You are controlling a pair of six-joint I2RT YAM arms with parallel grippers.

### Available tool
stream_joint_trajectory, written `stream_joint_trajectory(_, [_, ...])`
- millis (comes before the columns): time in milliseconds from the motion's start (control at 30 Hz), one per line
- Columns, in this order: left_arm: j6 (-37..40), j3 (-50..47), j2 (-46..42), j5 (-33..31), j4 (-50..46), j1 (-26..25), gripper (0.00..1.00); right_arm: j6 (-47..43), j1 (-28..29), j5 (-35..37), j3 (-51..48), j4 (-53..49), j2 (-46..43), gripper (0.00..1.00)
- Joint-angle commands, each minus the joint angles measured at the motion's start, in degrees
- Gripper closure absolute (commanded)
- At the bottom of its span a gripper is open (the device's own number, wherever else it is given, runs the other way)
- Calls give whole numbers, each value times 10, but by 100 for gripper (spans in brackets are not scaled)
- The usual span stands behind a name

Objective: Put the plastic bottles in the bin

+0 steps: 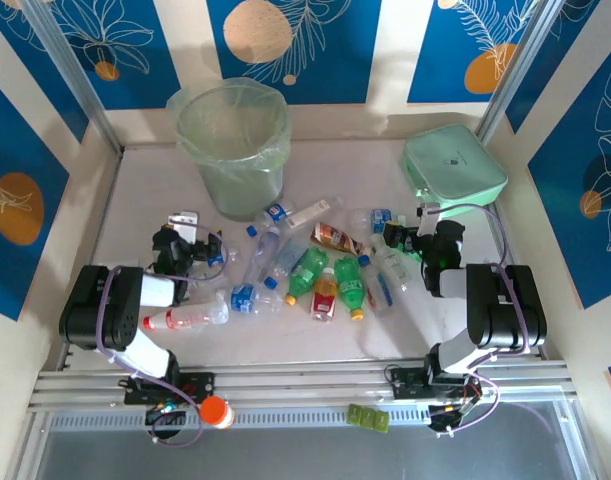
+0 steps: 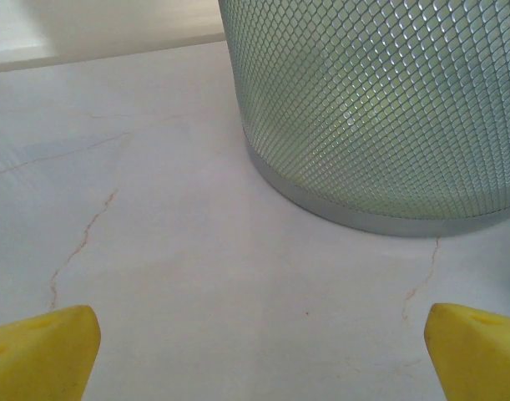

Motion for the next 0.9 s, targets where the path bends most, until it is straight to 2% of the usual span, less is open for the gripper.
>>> stream_joint_trajectory(0, [-3,3,-5,10,4,5,1,-6,4,-12,10,0,-2,1])
stream_joint_trajectory(167, [-3,3,-6,10,3,5,1,-4,1,-23,3,10,-4,1])
stream_joint_trajectory(300, [-3,3,-5,10,4,5,1,-5,3,-17,5,7,-3,1])
stream_joint_trajectory(367, [-3,3,-6,10,4,5,1,-13,16,7,12,-6,-3,1])
stream_joint_trajectory(633, [-4,2,-6,11,5,6,1,-12,16,3,7,2,-4,1])
stream_joint_trajectory(733, [-14,-6,-31,-20,3,6,1,-26,21,-13,39,-88,-47,1])
stream_joint_trajectory(867, [-27,8,-129,-74,-104,3,1,-39,61,50,104,-253,-143,1])
